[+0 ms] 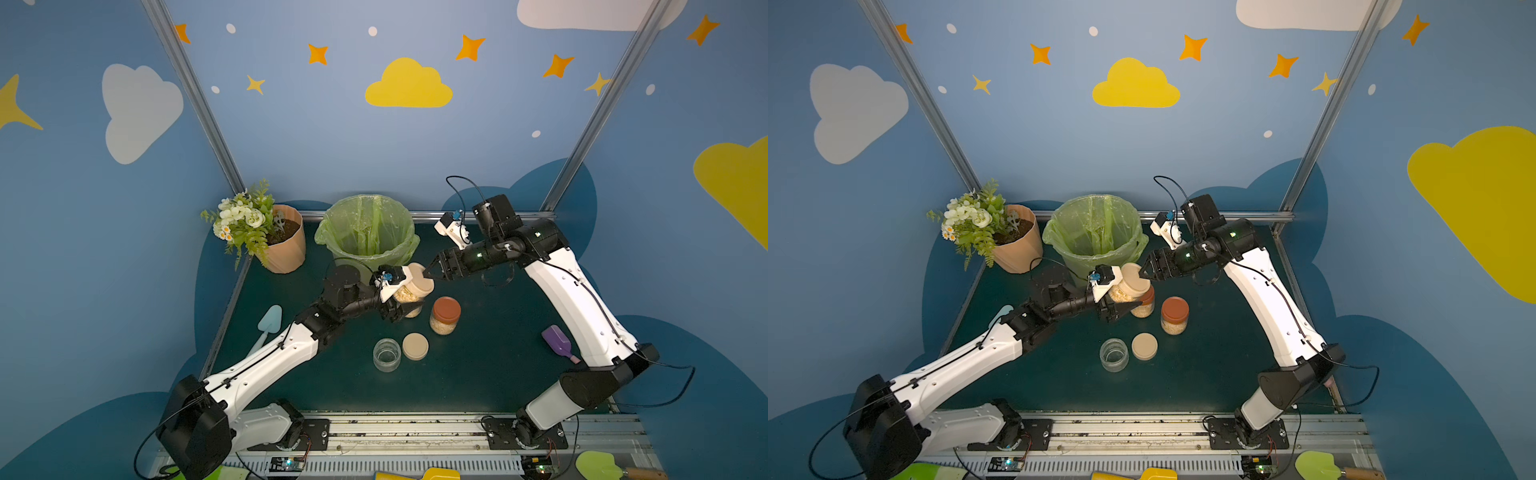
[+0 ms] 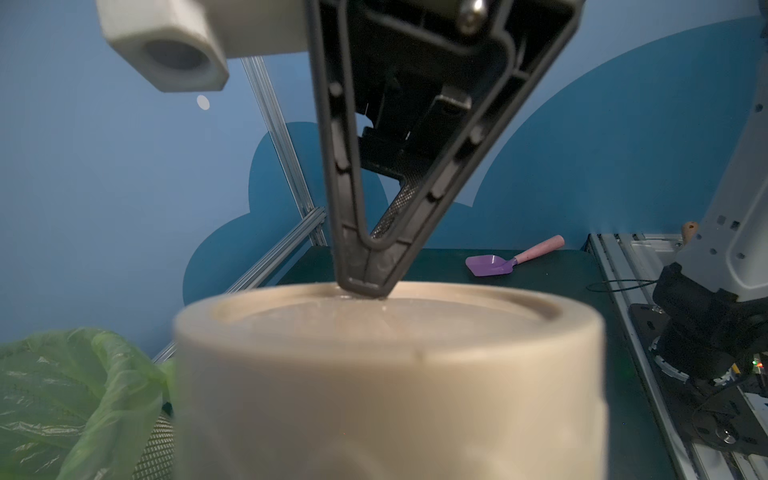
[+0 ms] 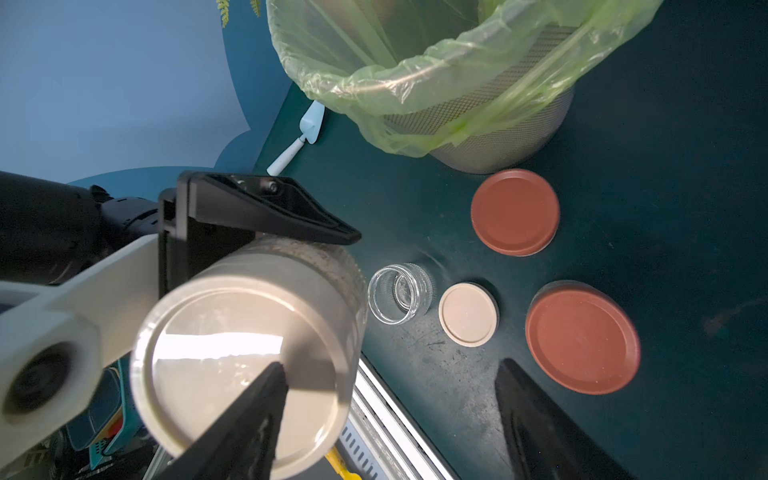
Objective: Empty expired oatmeal from jars
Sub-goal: Unscrew the lid from the jar, then open the lid of the jar.
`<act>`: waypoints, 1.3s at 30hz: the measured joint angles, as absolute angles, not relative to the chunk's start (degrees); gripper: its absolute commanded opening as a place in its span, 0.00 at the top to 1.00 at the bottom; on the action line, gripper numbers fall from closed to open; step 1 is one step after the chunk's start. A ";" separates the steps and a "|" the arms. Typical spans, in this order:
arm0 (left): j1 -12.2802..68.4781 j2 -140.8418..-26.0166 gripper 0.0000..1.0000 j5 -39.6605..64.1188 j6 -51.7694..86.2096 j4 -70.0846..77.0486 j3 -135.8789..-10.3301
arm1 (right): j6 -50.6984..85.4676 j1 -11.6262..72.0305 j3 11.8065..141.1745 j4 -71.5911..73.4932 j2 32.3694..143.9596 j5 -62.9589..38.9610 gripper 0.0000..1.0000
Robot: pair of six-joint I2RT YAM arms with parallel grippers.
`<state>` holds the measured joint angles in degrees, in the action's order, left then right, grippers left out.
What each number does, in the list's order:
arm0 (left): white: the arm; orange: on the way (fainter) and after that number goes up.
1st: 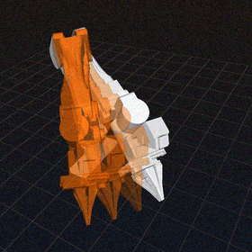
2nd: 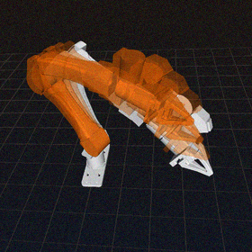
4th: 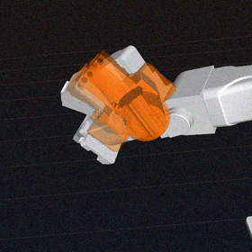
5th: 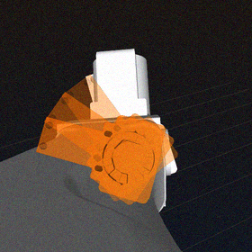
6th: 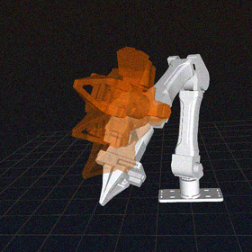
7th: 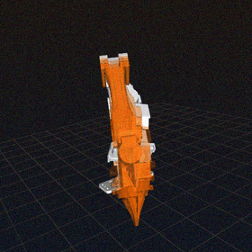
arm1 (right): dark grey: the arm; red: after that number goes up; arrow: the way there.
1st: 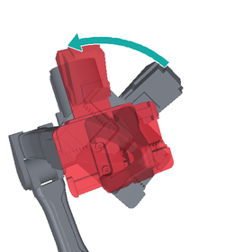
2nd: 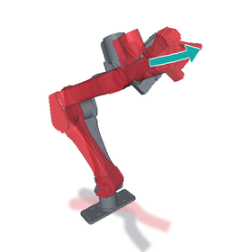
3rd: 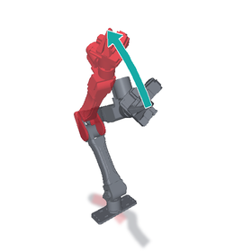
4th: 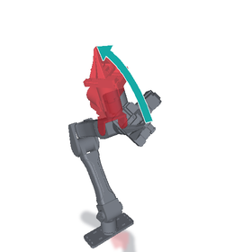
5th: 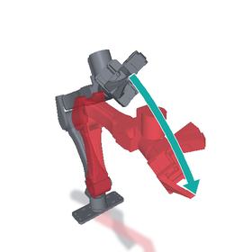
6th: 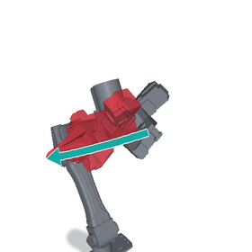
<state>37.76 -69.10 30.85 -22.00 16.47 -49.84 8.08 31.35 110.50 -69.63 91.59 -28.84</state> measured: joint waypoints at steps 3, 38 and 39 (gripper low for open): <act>37.69 -69.10 0.97 31.09 -21.76 16.47 -49.84 | 7.70 31.27 110.28 -69.65 91.59 -28.84 0.21; 37.58 -69.34 0.97 32.18 -20.73 20.60 -49.84 | 14.52 37.43 112.62 -64.53 89.71 -30.85 0.04; 37.58 -69.34 0.97 32.18 -20.73 20.62 -49.84 | 14.44 37.69 112.62 -64.71 89.84 -30.48 0.04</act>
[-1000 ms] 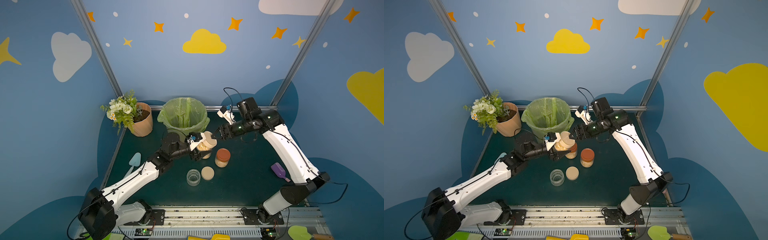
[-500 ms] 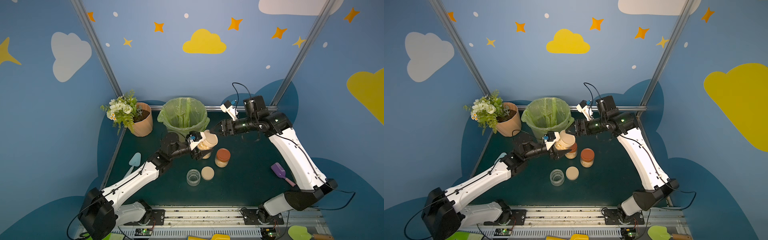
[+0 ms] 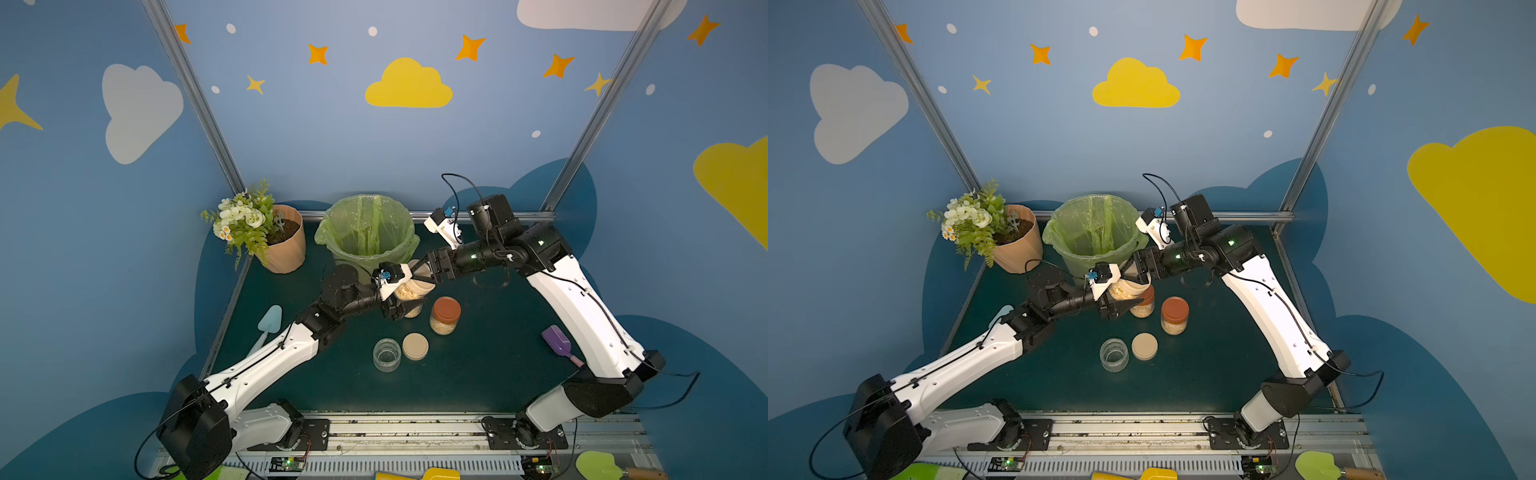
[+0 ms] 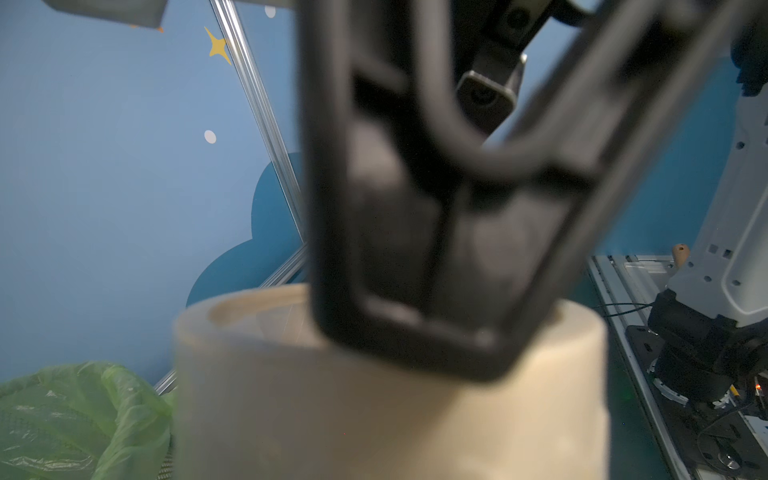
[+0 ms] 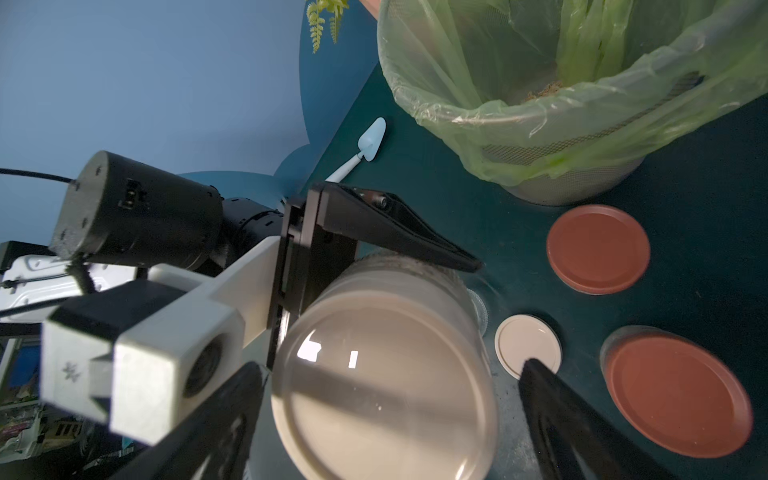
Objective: Empty expired oatmeal from jars
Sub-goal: Open the lid of the jar.
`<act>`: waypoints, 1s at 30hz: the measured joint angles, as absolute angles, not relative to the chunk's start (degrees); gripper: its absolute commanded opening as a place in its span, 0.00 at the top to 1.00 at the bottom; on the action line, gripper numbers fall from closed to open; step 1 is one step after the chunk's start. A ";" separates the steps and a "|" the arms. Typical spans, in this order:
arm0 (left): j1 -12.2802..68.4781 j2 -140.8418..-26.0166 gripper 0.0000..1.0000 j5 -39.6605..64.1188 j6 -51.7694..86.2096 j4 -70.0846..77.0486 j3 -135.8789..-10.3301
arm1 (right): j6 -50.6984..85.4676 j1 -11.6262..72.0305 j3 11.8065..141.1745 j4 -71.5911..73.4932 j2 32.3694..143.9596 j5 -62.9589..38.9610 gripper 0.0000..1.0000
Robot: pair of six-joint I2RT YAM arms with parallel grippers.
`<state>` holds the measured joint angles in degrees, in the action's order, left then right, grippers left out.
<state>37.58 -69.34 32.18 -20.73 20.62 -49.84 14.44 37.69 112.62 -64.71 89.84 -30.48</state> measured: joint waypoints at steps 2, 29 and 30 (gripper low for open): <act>37.58 -69.38 0.97 32.03 -20.73 20.58 -49.84 | 14.17 38.17 112.64 -65.08 90.19 -29.76 0.04; 35.68 -70.46 0.97 37.52 -17.78 19.64 -49.84 | 2.90 41.52 116.90 -69.82 93.10 -24.84 0.43; 35.18 -70.46 0.97 39.29 -16.88 19.73 -49.84 | 0.32 41.52 116.84 -69.84 93.10 -25.74 0.43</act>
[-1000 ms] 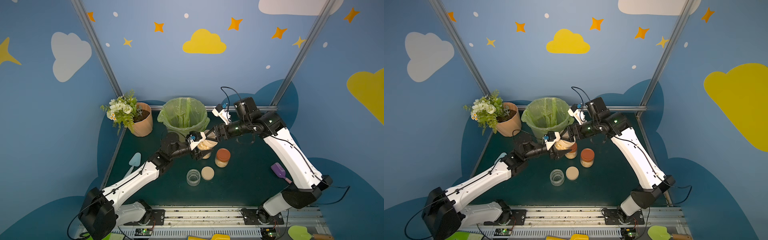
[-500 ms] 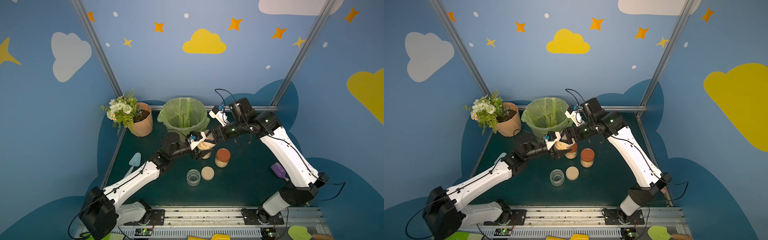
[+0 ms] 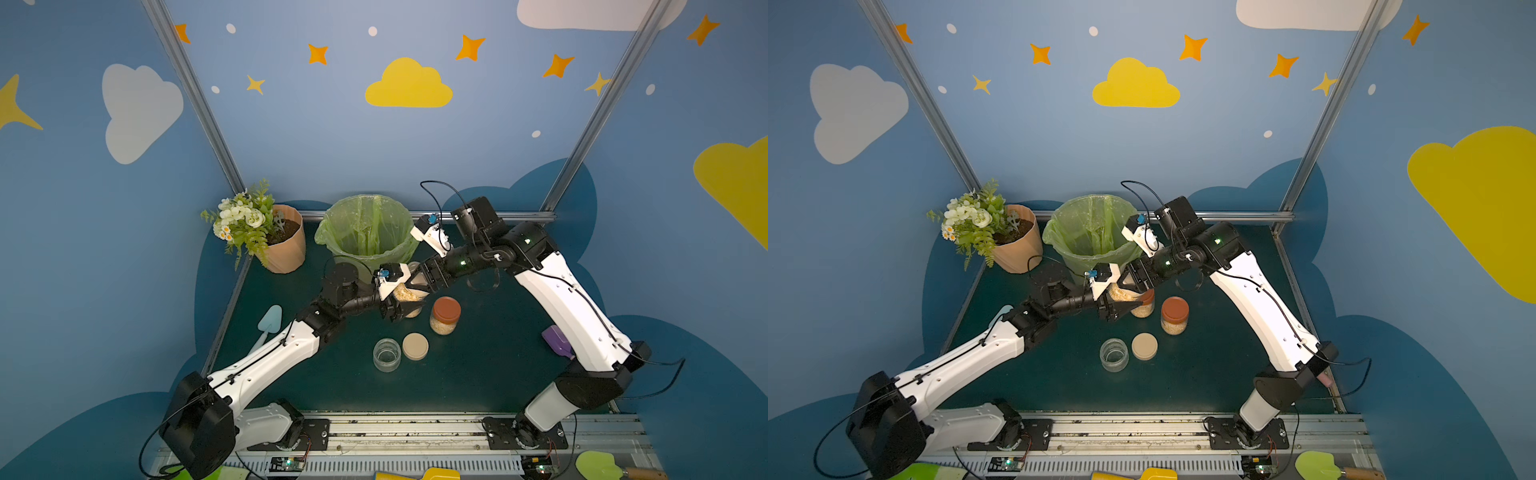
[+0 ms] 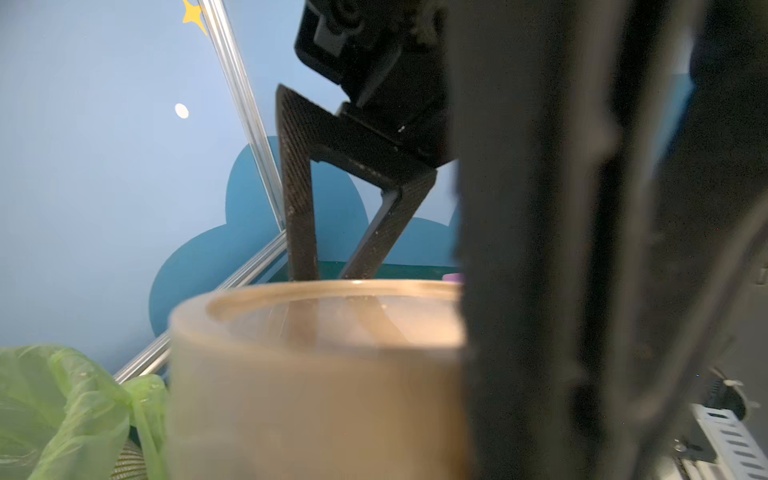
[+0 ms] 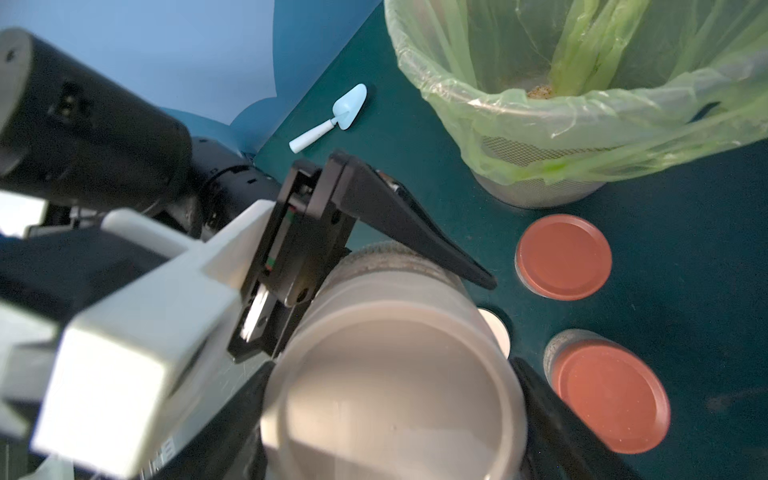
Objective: Empty expired oatmeal from jars
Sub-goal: Open the lid of the jar.
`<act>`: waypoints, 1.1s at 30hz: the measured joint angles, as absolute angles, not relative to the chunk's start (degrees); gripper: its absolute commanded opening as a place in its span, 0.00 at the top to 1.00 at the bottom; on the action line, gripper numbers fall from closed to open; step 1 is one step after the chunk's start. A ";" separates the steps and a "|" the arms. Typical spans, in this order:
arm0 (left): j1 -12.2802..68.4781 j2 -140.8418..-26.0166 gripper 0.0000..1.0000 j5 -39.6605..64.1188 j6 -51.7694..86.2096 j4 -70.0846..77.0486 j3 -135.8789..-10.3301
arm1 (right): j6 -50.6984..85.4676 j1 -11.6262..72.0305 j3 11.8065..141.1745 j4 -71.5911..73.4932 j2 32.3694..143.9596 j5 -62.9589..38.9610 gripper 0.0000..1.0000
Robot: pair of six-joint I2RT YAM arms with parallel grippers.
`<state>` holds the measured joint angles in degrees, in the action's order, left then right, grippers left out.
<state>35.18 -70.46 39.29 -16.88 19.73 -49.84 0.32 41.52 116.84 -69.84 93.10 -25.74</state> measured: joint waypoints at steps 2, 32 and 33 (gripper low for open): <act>34.39 -70.48 0.97 42.44 -15.35 19.73 -49.84 | -5.10 41.52 116.33 -69.84 92.97 -27.42 0.45; 33.08 -67.88 0.97 45.67 -5.63 21.52 -42.63 | -39.88 40.47 113.12 -69.84 92.88 -28.64 0.47; 33.08 -67.40 0.97 45.15 -5.67 21.52 -42.46 | -39.86 40.29 112.77 -69.34 92.53 -28.95 0.47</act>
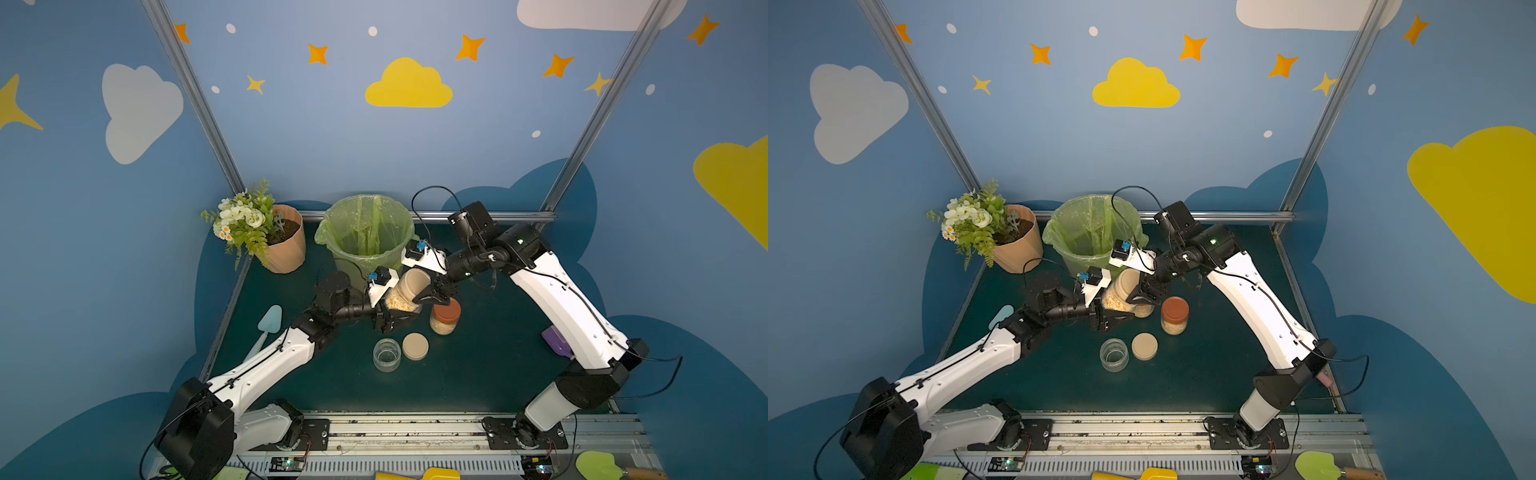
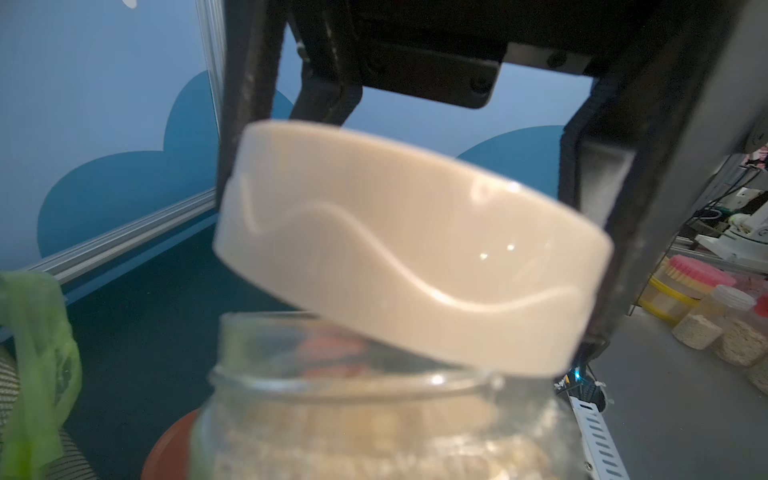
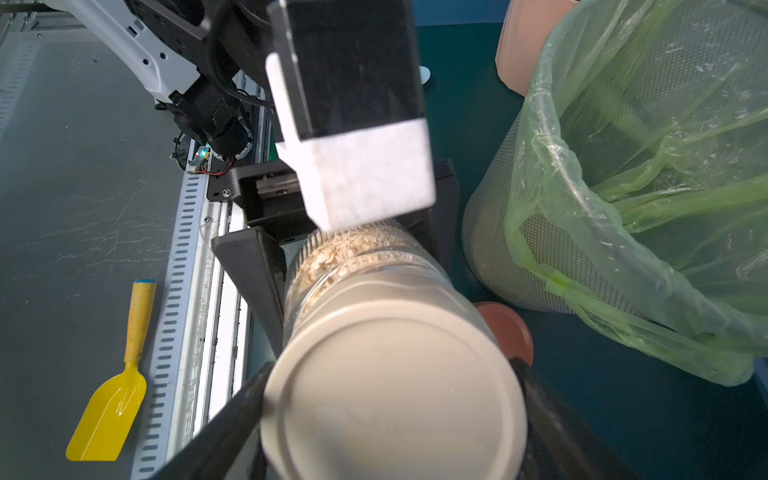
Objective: Empty expired oatmeal from jars
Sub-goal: Open the lid of the jar, then place the lid at the center of the board.
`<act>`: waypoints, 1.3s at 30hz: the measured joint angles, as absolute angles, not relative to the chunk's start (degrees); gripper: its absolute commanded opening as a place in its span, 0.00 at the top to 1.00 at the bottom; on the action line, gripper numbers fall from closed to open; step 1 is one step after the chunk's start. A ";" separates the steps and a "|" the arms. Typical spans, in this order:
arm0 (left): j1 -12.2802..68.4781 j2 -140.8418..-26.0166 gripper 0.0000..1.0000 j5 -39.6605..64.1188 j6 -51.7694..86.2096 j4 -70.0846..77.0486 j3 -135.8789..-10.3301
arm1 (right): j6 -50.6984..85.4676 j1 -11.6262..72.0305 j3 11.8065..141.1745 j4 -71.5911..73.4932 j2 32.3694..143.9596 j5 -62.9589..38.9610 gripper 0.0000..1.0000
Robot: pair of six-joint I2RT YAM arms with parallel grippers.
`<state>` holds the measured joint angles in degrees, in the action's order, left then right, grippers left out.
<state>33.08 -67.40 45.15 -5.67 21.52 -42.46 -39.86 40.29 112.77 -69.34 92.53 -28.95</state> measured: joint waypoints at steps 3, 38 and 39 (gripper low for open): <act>33.12 -65.32 0.97 44.07 -5.93 21.54 -40.77 | -39.59 39.55 111.83 -67.37 91.09 -28.73 0.46; 32.88 -10.94 0.96 -6.33 4.84 -3.44 -18.44 | -8.27 48.12 91.68 -41.39 98.70 -27.94 0.42; 32.88 -10.52 0.97 -6.87 4.86 -4.19 -18.33 | -7.70 48.80 91.94 -40.58 99.98 -27.68 0.42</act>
<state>32.88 -10.52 -6.87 4.86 -4.19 -18.33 -7.70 48.80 91.94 -40.58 99.98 -27.68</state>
